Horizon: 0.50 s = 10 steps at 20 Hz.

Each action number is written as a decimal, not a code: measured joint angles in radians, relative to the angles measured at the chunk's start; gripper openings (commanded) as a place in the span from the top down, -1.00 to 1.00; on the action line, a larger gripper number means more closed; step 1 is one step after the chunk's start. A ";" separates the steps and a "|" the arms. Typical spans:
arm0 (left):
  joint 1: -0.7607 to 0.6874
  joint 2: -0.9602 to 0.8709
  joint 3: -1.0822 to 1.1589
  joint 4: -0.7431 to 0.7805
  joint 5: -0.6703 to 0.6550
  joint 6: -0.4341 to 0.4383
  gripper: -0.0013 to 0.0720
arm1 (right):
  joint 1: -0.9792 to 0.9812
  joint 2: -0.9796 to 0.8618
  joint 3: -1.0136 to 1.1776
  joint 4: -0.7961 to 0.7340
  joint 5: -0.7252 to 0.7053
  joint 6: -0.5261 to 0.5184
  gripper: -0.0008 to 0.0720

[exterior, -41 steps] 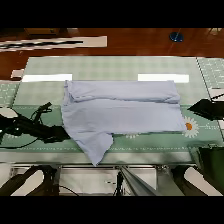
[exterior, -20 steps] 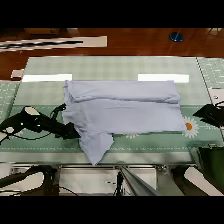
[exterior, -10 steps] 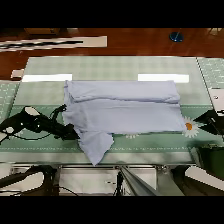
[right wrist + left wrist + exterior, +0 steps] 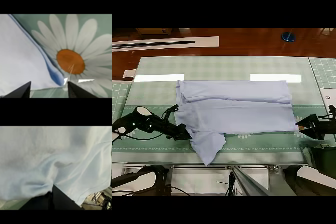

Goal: Fold the shirts.

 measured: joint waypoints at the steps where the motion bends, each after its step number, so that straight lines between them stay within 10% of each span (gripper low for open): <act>1: 0.000 0.000 0.000 -0.002 0.000 0.000 0.90 | 0.023 0.000 -0.010 0.003 -0.016 -0.001 -0.20; 4: 0.000 0.000 0.000 -0.006 0.001 0.000 0.90 | 0.102 -0.003 -0.027 -0.003 -0.084 0.002 0.88; 10: 0.000 0.034 0.021 -0.021 0.027 0.006 0.90 | 0.160 0.040 0.037 -0.014 -0.048 -0.007 0.89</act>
